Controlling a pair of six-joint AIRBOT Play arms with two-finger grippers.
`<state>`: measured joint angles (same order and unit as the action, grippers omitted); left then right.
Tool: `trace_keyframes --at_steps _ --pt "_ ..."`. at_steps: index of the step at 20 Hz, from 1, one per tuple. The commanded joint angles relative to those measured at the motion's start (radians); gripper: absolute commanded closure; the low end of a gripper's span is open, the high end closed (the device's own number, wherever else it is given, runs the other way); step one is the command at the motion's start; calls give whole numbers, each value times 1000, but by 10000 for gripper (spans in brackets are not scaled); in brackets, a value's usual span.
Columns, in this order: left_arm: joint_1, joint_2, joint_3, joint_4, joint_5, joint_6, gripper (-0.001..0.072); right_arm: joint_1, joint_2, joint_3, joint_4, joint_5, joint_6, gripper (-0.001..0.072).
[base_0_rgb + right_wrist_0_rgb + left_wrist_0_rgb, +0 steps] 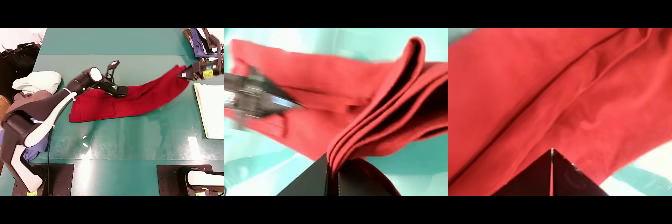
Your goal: Fold the shirts.
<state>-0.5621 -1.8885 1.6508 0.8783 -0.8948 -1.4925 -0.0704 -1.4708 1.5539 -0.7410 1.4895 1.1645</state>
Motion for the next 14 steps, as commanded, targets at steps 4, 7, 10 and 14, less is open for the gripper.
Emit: trace_keyframes --at_steps 4,7,10,14 --pt "-27 -81 53 34 -34 -27 684 208 28 165 15 -17 47 698" --pt "-27 -81 55 54 -41 -26 684 268 28 193 16 -39 51 698" --pt "-12 -69 88 102 -88 -26 684 330 27 213 17 -78 50 698" --pt "81 11 157 168 -166 -27 684 438 8 212 18 -122 50 698"
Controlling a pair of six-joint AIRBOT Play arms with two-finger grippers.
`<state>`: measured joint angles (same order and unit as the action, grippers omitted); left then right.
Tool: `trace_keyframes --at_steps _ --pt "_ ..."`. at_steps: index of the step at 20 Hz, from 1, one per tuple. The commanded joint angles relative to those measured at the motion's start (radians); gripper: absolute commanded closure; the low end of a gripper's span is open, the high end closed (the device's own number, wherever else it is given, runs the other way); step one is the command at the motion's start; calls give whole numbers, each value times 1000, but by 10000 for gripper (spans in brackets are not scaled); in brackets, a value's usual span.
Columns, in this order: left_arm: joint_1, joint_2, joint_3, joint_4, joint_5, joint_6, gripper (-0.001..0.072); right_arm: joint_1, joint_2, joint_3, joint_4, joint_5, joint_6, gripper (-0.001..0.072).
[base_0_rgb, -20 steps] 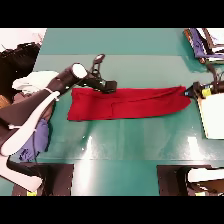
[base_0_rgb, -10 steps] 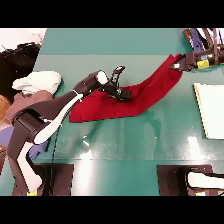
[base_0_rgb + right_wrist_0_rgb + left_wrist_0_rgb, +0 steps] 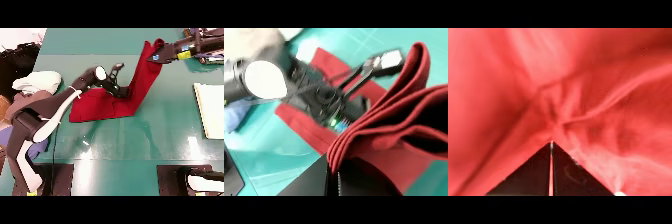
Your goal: Fold the shirts.
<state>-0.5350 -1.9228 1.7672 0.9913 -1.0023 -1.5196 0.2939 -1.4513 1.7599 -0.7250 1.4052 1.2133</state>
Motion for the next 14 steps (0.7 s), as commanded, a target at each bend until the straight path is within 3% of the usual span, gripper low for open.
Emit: trace_keyframes --at_steps 1,6,7,8,9,10,12,14 --pt "91 79 56 75 -85 1 684 109 -25 6 2 -58 1 698" --pt "331 312 69 199 -178 10 684 377 -156 6 76 -287 -66 691" --pt "377 359 69 215 -191 10 684 435 -195 8 79 -353 -80 589" --pt "414 397 69 228 -200 10 684 493 -241 16 70 -417 -86 374" --pt "448 433 69 236 -210 10 683 539 -286 37 69 -460 -90 208" --pt "474 460 69 237 -219 10 684 565 -325 68 68 -460 -98 126" --pt "508 500 68 237 -242 16 683 565 -381 155 62 -341 -103 131" --pt "513 520 68 238 -258 35 684 516 -381 190 -17 -188 -53 187"
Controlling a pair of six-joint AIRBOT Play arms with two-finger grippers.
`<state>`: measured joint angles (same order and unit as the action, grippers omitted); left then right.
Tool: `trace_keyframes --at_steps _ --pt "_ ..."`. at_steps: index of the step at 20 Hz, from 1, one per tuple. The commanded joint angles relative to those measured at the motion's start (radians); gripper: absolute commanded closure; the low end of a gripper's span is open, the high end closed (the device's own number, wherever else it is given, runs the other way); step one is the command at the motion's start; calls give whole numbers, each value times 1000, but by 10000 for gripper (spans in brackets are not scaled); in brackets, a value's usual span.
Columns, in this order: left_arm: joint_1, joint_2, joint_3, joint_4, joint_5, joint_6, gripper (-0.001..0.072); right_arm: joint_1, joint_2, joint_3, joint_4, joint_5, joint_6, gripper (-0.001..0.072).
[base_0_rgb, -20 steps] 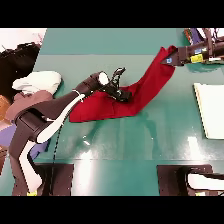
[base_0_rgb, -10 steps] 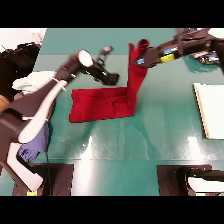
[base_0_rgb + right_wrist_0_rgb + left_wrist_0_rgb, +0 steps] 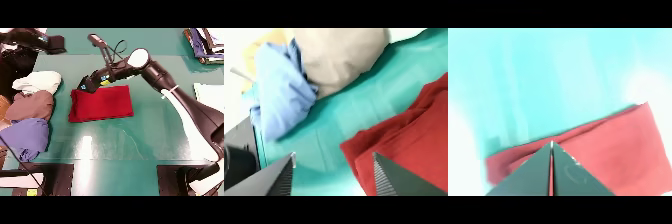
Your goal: Fold the shirts.
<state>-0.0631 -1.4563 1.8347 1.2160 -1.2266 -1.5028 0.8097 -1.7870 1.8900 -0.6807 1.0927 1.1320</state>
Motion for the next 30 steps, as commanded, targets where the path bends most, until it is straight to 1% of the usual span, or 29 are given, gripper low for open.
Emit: trace_keyframes --at_steps 1,2,4,7,9,10,12,14,18,19,20,21,22,23,24,25,27,29,30 --pt "41 55 1 11 -39 18 683 -38 -25 37 -109 180 45 187" --pt "41 55 1 10 -46 18 684 -79 3 -11 -141 208 58 187" --pt "41 55 1 10 -50 18 683 -184 82 -176 -181 207 83 187" --pt "41 55 1 4 -49 18 684 -376 196 -485 -185 97 150 184" --pt "41 53 0 0 -47 18 684 -488 222 -648 -102 29 158 8" --pt "41 51 0 -5 -46 18 683 -531 216 -700 -53 19 157 10" --pt "41 49 -3 -14 -41 18 683 -564 170 -753 19 18 121 12" --pt "32 48 -3 -18 -38 18 683 -545 102 -738 72 22 92 13" --pt "32 49 -3 -32 -43 18 683 -432 -50 -582 158 33 88 25" --pt "32 48 -3 -33 -49 18 683 -397 -87 -532 174 36 88 90" --pt "32 48 -3 -42 -53 18 684 -365 -118 -486 186 35 88 186" --pt "32 48 -3 -54 -55 18 684 -339 -143 -445 190 32 88 261" --pt "32 49 -3 -67 -58 18 684 -315 -162 -407 187 32 88 324" --pt "32 48 -3 -76 -60 18 684 -296 -179 -368 179 35 88 478" --pt "32 49 -3 -82 -61 18 684 -285 -189 -333 172 41 87 668" --pt "32 49 -3 -84 -62 17 684 -284 -190 -305 152 42 88 697" --pt "24 49 -3 -80 -73 10 685 -296 -180 -255 126 47 90 698" --pt "-22 49 -2 -67 -73 11 684 -342 -145 -229 121 41 91 698" --pt "-54 49 -2 -67 -70 12 685 -379 -113 -226 94 33 100 698"
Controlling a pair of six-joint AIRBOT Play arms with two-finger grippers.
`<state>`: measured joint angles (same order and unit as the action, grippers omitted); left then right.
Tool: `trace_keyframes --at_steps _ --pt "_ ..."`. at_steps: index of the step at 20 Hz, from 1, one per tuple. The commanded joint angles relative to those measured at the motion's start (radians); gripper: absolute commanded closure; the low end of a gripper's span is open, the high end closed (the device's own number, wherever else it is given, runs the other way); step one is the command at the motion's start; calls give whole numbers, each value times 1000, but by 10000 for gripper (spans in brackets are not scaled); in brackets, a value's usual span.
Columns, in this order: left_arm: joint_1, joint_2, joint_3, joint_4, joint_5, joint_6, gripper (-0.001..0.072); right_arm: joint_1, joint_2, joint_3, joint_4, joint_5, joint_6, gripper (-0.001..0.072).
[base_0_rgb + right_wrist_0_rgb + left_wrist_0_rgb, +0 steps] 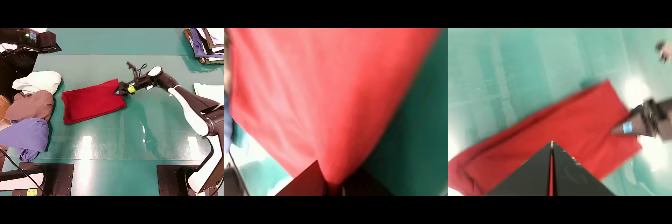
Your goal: Fold the shirts.
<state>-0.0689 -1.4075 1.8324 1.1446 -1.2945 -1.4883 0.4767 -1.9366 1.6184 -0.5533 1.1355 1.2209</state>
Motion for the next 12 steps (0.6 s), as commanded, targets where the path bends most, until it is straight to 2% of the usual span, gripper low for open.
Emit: trace_keyframes --at_steps 1,6,12 --pt "-80 0 0 5 5 3 685 -91 71 46 -77 -10 11 698" --pt "-210 0 0 7 53 5 684 -430 275 45 -322 29 77 698" --pt "-278 0 0 4 145 3 684 -894 400 46 -339 13 113 698"
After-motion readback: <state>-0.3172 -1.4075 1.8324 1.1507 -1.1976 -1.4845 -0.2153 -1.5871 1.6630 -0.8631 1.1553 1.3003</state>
